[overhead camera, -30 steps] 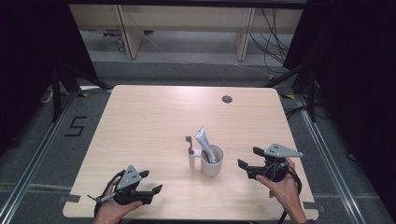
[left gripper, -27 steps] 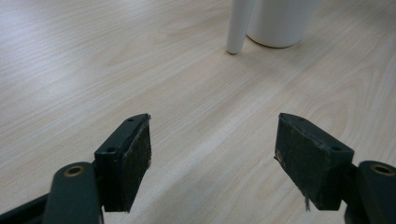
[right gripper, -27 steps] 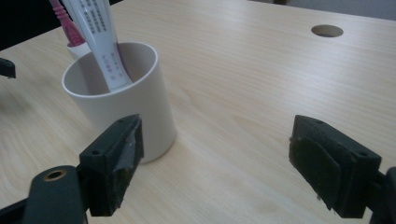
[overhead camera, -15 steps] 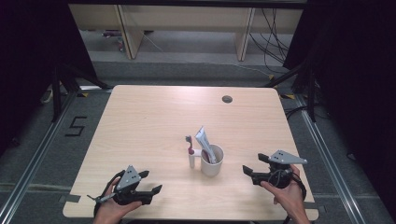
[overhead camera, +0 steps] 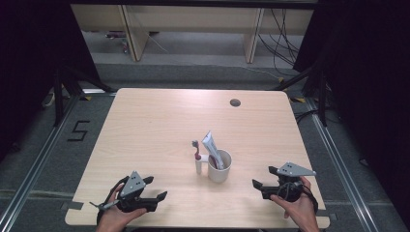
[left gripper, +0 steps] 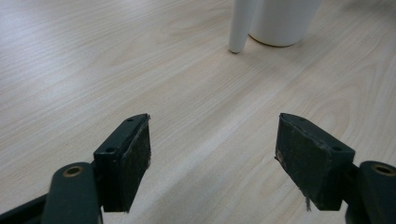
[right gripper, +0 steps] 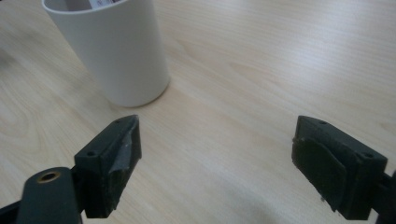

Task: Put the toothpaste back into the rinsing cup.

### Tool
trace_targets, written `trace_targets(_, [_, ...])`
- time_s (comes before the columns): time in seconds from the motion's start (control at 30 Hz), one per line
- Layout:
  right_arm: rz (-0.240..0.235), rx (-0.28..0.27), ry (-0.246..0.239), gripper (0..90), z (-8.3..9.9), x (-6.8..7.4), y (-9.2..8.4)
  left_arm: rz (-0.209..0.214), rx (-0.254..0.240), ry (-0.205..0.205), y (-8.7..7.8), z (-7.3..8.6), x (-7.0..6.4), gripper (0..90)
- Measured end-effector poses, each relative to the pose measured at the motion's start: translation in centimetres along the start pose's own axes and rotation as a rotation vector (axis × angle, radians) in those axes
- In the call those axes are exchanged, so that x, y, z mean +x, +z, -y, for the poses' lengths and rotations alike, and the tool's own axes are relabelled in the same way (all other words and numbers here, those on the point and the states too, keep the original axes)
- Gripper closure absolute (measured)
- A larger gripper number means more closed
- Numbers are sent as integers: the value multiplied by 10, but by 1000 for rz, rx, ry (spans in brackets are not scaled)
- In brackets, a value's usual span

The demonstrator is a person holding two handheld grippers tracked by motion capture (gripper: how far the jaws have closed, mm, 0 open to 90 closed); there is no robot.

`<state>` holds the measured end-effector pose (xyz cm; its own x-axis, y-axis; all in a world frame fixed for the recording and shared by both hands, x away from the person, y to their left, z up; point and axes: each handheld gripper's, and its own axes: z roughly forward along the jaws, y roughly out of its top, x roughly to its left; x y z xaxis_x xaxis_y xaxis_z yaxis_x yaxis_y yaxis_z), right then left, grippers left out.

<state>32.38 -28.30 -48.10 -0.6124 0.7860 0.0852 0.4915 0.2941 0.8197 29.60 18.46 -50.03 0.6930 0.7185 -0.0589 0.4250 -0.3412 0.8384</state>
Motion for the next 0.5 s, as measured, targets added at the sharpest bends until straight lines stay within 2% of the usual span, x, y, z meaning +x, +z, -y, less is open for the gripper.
trace_targets(0.07, [-8, 20, 34, 166, 3, 3, 0, 2, -1, -2, 0, 0, 0, 262])
trace_targets(0.2, [3, 31, 1, 166, 8, 2, 0, 1, -2, -2, 0, 0, 0, 261])
trace_targets(0.27, [-1, 42, 21, 166, 11, 3, 0, 1, -2, -1, 0, 0, 0, 260])
trace_targets(0.33, [7, 38, -12, 165, 12, 1, -1, 2, 0, -1, 1, 0, 0, 260])
trace_targets(0.37, [3, 52, 11, 165, 14, 2, -2, 4, 0, -1, 1, 1, 0, 260])
trace_targets(0.47, [5, 59, -7, 164, 16, 2, -2, 2, 5, 2, 1, 1, 0, 258])
trace_targets(0.5, [-9, 65, -4, 163, 17, 2, -1, 1, 5, 2, 2, 1, 0, 258])
